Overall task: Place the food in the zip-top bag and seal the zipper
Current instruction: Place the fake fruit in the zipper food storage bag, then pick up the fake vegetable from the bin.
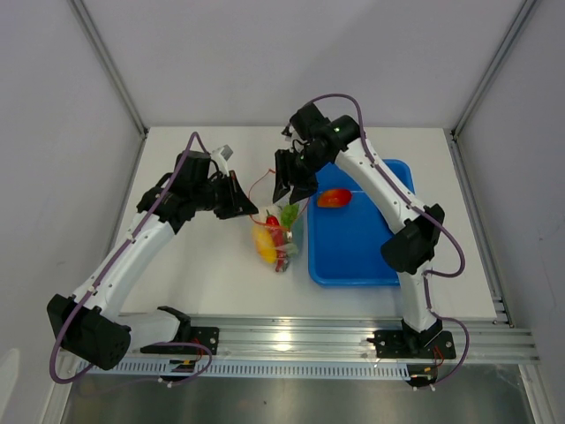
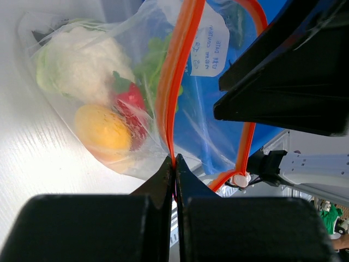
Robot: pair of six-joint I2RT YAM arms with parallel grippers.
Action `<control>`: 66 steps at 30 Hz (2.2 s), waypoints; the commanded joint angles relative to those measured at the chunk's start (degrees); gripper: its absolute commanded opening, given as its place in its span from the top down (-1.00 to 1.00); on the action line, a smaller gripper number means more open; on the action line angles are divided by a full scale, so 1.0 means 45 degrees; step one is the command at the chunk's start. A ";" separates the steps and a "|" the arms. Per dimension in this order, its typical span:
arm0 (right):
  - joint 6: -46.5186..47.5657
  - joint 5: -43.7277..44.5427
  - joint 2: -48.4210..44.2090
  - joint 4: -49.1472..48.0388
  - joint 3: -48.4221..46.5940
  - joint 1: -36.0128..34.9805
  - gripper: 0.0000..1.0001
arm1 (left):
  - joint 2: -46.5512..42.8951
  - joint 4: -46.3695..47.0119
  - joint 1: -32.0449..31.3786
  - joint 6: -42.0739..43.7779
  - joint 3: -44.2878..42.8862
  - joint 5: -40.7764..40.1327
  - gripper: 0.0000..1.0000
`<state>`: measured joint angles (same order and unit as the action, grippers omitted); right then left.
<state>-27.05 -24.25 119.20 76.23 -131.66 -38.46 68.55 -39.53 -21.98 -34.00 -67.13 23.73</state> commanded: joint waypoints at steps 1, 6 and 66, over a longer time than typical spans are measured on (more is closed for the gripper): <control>0.0327 0.0661 -0.0042 0.0542 -0.0996 -0.0087 -0.06 | -0.0176 0.0386 0.0079 0.0094 -0.0296 0.0118 0.99; 0.0503 0.1423 -0.0588 -0.0004 -0.1563 -0.0029 -0.07 | -0.0137 0.0347 0.0079 0.0114 -0.0335 0.0099 0.99; 0.3745 1.0837 -0.4634 -0.9185 1.2518 0.4993 -0.83 | -0.0254 0.0347 0.0079 0.0172 0.0016 0.0196 0.99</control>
<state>-11.62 20.23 97.34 40.32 -76.05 -14.28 68.47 -39.92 -21.98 -33.91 -67.11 23.77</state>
